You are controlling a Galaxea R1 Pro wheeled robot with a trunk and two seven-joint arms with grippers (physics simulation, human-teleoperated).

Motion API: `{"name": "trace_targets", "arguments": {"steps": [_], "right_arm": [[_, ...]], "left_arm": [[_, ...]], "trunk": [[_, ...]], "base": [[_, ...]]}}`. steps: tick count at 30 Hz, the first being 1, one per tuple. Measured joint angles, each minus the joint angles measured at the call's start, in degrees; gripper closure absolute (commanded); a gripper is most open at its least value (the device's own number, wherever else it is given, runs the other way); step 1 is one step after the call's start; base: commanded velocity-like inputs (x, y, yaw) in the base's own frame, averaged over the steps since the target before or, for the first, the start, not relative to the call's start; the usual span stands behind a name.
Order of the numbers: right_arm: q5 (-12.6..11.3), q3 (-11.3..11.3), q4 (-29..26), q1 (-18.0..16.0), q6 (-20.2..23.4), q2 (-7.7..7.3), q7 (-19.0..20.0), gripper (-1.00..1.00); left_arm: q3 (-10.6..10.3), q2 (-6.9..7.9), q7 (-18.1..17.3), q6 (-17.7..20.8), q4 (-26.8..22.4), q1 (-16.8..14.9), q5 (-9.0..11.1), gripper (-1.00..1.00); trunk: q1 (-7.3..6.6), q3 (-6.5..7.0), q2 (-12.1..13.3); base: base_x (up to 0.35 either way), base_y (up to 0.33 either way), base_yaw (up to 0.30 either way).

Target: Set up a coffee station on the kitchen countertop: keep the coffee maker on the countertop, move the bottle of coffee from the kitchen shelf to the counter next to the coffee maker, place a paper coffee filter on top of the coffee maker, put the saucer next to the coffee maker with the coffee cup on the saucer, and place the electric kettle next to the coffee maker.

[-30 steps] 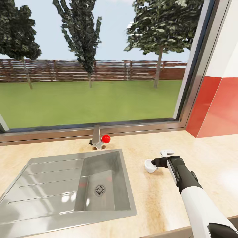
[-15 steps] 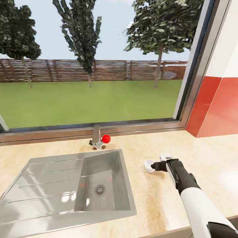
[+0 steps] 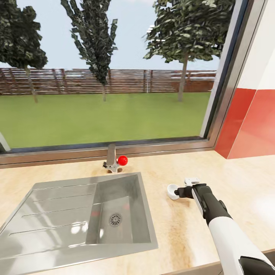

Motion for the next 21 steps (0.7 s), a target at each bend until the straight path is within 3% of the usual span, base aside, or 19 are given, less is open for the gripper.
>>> {"name": "trace_targets", "arguments": {"steps": [1, 2, 6, 9, 21], "right_arm": [[0.0, 0.0, 0.0, 0.0, 0.0, 0.0, 0.0, -1.0], [-0.01, 0.0, 0.0, 0.0, 0.0, 0.0, 0.0, 1.0], [-0.02, 0.0, 0.0, 0.0, 0.0, 0.0, 0.0, 1.0], [1.22, -0.03, -0.21, -0.05, -0.16, -0.02, -0.01, 1.0], [0.75, -0.02, -0.26, -0.05, -0.1, -0.01, -0.07, 1.0]], "left_arm": [[-0.01, 0.0, 0.0, 0.0, 0.0, 0.0, 0.01, -1.0], [-0.03, 0.0, 0.0, 0.0, 0.0, -0.01, 0.01, -1.0], [-0.03, 0.0, 0.0, 0.0, 0.0, -0.01, 0.0, -1.0], [-0.01, -0.05, 0.0, 0.0, 0.0, 0.0, 0.02, -1.0], [0.05, -0.02, 0.0, 0.0, 0.0, 0.0, 0.05, -1.0]], "trunk": [[0.0, 0.0, 0.0], [0.0, 0.0, 0.0], [0.0, 0.0, 0.0], [-0.01, 0.02, -0.03], [-0.01, 0.02, -0.03]], "base": [[0.0, 0.0, 0.0], [0.0, 0.0, 0.0], [0.0, 0.0, 0.0], [0.0, 0.0, 0.0], [0.0, 0.0, 0.0]]}}
